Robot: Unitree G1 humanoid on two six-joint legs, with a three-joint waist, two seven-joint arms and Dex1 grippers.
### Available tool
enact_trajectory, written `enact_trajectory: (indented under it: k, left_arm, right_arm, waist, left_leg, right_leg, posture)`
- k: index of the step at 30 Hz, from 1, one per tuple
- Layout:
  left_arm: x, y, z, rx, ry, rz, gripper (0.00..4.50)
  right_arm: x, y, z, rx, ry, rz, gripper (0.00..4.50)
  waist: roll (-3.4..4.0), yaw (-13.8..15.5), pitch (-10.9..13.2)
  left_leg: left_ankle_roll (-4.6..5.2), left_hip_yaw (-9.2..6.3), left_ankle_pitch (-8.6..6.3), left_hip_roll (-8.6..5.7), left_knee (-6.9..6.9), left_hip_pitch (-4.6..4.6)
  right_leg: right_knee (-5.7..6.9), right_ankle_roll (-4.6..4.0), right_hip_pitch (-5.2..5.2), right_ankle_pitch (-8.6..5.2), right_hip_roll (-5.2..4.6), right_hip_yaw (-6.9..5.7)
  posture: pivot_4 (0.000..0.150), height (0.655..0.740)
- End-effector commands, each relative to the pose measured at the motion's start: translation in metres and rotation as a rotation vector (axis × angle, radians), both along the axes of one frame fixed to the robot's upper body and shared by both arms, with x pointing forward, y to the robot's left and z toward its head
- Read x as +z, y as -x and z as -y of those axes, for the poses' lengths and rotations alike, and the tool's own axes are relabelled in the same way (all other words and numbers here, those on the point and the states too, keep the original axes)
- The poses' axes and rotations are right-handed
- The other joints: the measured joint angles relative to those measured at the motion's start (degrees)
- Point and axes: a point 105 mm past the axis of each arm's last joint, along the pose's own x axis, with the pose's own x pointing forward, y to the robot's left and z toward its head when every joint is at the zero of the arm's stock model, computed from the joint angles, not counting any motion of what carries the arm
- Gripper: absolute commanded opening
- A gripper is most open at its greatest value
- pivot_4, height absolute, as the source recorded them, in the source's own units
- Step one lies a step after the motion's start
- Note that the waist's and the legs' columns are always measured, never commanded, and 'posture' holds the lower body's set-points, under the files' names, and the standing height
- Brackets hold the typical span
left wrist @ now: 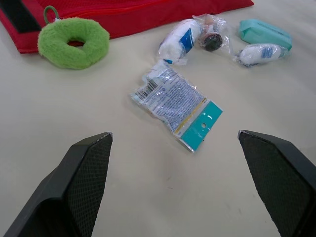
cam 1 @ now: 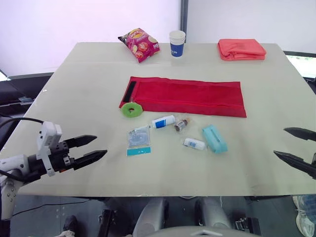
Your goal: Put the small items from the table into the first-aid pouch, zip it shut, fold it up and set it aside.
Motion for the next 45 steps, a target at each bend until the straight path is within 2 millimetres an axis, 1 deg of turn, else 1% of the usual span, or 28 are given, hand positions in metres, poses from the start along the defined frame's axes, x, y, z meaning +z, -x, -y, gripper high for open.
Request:
enact_trajectory:
  k: [1,6,10,12,14,15,16,17,18,20,23,24,26,28,32,37,41,43,44,45]
  left_arm:
    - [0.009,-0.005,0.002,-0.013,-0.010,0.031,4.34]
    - [0.014,-0.018,0.013,-0.028,0.027,0.043,4.34]
    - [0.015,-0.027,0.020,-0.032,0.033,0.050,4.34]
    - [0.014,-0.037,0.026,-0.025,0.032,0.058,4.34]
    - [0.017,-0.045,0.031,0.004,0.055,0.050,4.34]
    - [0.015,-0.050,0.029,0.056,0.020,0.030,4.34]
    - [0.011,-0.053,0.025,0.099,-0.022,-0.002,4.34]
    - [0.007,-0.051,0.024,0.108,-0.052,-0.062,4.34]
    - [0.003,-0.047,0.027,0.092,-0.039,-0.150,4.34]
    - [-0.002,-0.043,0.030,0.092,0.000,-0.246,4.34]
    - [-0.020,-0.035,0.039,0.111,0.046,-0.406,4.34]
    - [-0.026,-0.035,0.043,0.132,0.090,-0.449,4.34]
    - [-0.031,-0.039,0.050,0.157,0.152,-0.483,4.34]
    - [-0.032,-0.041,0.057,0.157,0.198,-0.496,4.34]
    - [-0.036,-0.049,0.068,0.170,0.261,-0.516,4.34]
    - [-0.032,-0.056,0.083,0.155,0.374,-0.547,4.34]
    - [-0.028,-0.056,0.088,0.138,0.411,-0.550,4.34]
    - [-0.025,-0.058,0.087,0.146,0.434,-0.545,3.84]
    - [-0.025,-0.059,0.086,0.146,0.443,-0.545,3.53]
    - [-0.024,-0.059,0.086,0.147,0.446,-0.547,3.12]
  right_arm:
    - [0.007,0.000,-0.003,0.000,-0.019,0.041,4.50]
    - [0.009,-0.005,-0.014,0.003,-0.057,0.075,4.50]
    - [0.023,-0.013,-0.026,0.014,-0.117,0.124,4.50]
    - [0.039,-0.022,-0.039,0.042,-0.208,0.166,4.50]
    - [0.049,-0.023,-0.055,0.113,-0.251,0.181,4.50]
    - [0.052,-0.021,-0.065,0.164,-0.247,0.176,4.50]
    - [0.054,-0.019,-0.074,0.209,-0.239,0.170,4.50]
    - [0.056,-0.017,-0.082,0.248,-0.228,0.163,4.50]
    - [0.058,-0.015,-0.093,0.301,-0.200,0.161,4.50]
    - [0.062,-0.012,-0.107,0.365,-0.165,0.160,4.50]
    - [0.070,-0.009,-0.122,0.428,-0.157,0.169,4.50]
    - [0.072,-0.007,-0.127,0.449,-0.148,0.171,4.50]
    - [0.073,-0.004,-0.132,0.472,-0.134,0.168,4.50]
    - [0.073,-0.003,-0.135,0.480,-0.132,0.163,4.50]
    - [0.067,0.002,-0.140,0.496,-0.111,0.142,4.50]
    - [0.064,0.007,-0.147,0.528,-0.089,0.138,4.50]
    - [0.067,0.010,-0.152,0.548,-0.097,0.146,4.50]
    - [0.067,0.011,-0.153,0.551,-0.096,0.147,4.50]
    - [0.067,0.011,-0.153,0.552,-0.096,0.148,4.50]
    - [0.067,0.011,-0.153,0.552,-0.098,0.149,4.50]
  waist:
    - [0.00,0.00,0.00]
    - [0.01,0.17,0.01]
    - [0.02,-0.15,0.03]
    - [0.02,-0.14,0.03]
    - [0.03,-0.06,0.05]
    - [0.03,-0.06,0.05]
    - [0.01,-0.05,0.06]
    - [0.02,-0.10,0.06]
    - [0.02,-0.11,0.07]
    - [0.02,-0.26,0.07]
    - [0.02,-0.21,0.08]
    - [0.02,-0.20,0.08]
    - [0.01,-0.12,0.08]
    - [-0.02,0.08,0.08]
    - [0.01,0.81,0.06]
    - [0.03,1.39,0.04]
    - [0.02,1.32,0.04]
    - [-0.01,1.29,0.06]
    - [-0.02,1.28,0.06]
    - [-0.03,1.25,0.07]
  left_leg:
    - [0.00,0.00,0.00,0.00,0.00,0.00]
    - [0.00,-0.06,0.00,-0.02,0.00,-0.04]
    - [0.00,-0.07,0.00,-0.02,-0.01,-0.05]
    - [0.00,-0.07,0.00,-0.01,-0.01,-0.04]
    - [0.00,-0.08,0.00,-0.01,-0.01,-0.05]
    - [0.00,-0.09,0.00,-0.03,0.00,-0.06]
    - [0.00,-0.10,0.00,-0.03,0.00,-0.06]
    - [0.00,-0.16,0.00,-0.03,0.00,-0.12]
    - [0.00,-0.17,0.00,-0.04,-0.01,-0.15]
    - [0.00,-0.19,0.01,-0.05,0.03,-0.39]
    - [0.00,-0.17,0.01,-0.11,0.10,-0.50]
    - [0.00,-0.18,0.01,-0.11,0.13,-0.50]
    - [0.00,-0.19,0.01,-0.11,0.14,-0.50]
    - [0.00,-0.20,0.01,-0.12,0.16,-0.50]
    - [-0.03,-0.31,0.03,-0.20,0.25,-0.52]
    - [-0.08,-0.28,0.06,-0.21,0.27,-0.52]
    - [-0.24,-0.29,0.15,-0.22,0.27,-0.54]
    - [-0.26,-0.28,0.16,-0.22,0.27,-0.54]
    - [-0.27,-0.29,0.17,-0.21,0.27,-0.54]
    - [-0.27,-0.29,0.17,-0.21,0.27,-0.54]
  right_leg:
    - [0.00,0.00,0.00,0.00,0.00,0.00]
    - [-0.03,0.00,0.00,0.00,-0.01,-0.05]
    - [-0.03,0.01,-0.01,0.01,0.00,-0.06]
    - [-0.03,0.01,-0.01,0.01,0.01,-0.06]
    - [-0.03,0.00,-0.01,0.01,0.01,-0.08]
    - [-0.03,0.01,-0.01,0.01,0.01,-0.09]
    - [-0.03,0.01,-0.01,0.01,0.01,-0.09]
    - [-0.04,0.01,-0.04,0.01,0.02,-0.16]
    - [-0.04,0.02,-0.09,0.02,0.02,-0.16]
    - [0.03,0.02,-0.32,0.02,0.05,-0.19]
    - [0.18,0.03,-0.48,0.02,0.04,-0.36]
    - [0.19,0.03,-0.48,0.02,0.04,-0.37]
    - [0.20,0.03,-0.47,0.02,0.03,-0.38]
    - [0.20,0.03,-0.46,0.02,0.03,-0.39]
    - [0.20,0.04,-0.40,0.02,-0.04,-0.41]
    - [0.21,0.04,-0.40,0.03,-0.03,-0.48]
    - [0.20,0.04,-0.40,0.03,-0.04,-0.49]
    - [0.21,0.04,-0.42,0.03,-0.03,-0.47]
    - [0.21,0.04,-0.42,0.03,-0.02,-0.48]
    - [0.22,0.04,-0.42,0.03,-0.01,-0.48]
  posture:
    - [0.150,0.7400]
    - [0.150,0.7400]
    - [0.150,0.7400]
    - [0.150,0.7400]
    - [0.150,0.7400]
    - [0.150,0.7400]
    - [0.150,0.7400]
    - [0.150,0.7400]
    - [0.150,0.7400]
    - [0.150,0.7400]
    - [0.150,0.7400]
    - [0.150,0.7400]
    - [0.150,0.7400]
    - [0.150,0.7400]
    - [0.150,0.7400]
    - [0.150,0.7400]
    - [0.150,0.7400]
    - [0.150,0.7400]
    - [0.150,0.7400]
    - [0.150,0.7400]
